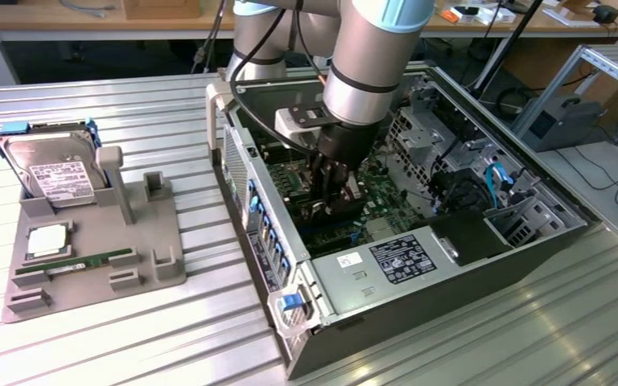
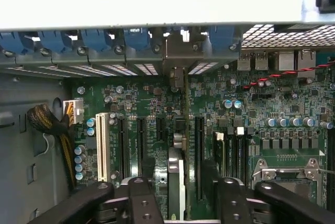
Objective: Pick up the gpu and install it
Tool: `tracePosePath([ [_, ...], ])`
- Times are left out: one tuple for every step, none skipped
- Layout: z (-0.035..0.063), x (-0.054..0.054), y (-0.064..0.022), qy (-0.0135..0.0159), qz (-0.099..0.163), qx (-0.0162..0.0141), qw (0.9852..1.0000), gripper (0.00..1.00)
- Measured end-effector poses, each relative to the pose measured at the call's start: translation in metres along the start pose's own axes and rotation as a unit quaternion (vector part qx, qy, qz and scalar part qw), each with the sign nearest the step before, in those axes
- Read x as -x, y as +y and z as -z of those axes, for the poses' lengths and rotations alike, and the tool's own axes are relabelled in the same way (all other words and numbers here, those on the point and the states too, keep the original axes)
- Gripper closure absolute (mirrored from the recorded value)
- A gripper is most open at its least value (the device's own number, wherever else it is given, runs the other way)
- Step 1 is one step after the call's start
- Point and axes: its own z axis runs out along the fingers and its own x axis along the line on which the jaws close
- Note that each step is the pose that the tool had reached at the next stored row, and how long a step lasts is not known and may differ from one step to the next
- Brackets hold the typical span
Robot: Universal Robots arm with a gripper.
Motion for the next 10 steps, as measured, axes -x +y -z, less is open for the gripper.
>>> tracePosePath([
  [0.0, 0.0, 0.0, 0.0, 0.0, 0.0, 1.0, 0.48],
  [0.0, 0.0, 0.0, 0.0, 0.0, 0.0, 1.0, 0.48],
  [0.0032, 0.0, 0.0001, 0.0001, 0.0, -0.0001, 1.0, 0.48],
  [0.0108, 0.0, 0.0003, -0.0001, 0.0, -0.0007, 1.0, 0.48],
  [0.0193, 0.0, 0.0005, 0.0, 0.0, -0.0014, 1.0, 0.48],
  [0.0254, 0.0, 0.0007, 0.0, 0.0, -0.002, 1.0, 0.48],
  [0.0284, 0.0, 0.0008, 0.0, 0.0, -0.0023, 1.0, 0.48],
  [0.0307, 0.0, 0.0009, -0.0001, 0.0, -0.0026, 1.0, 0.48],
  [0.0335, 0.001, 0.001, 0.0003, 0.0, -0.0028, 1.0, 0.49],
  [0.0348, 0.002, 0.0009, 0.0023, 0.0, -0.0029, 1.0, 0.56],
])
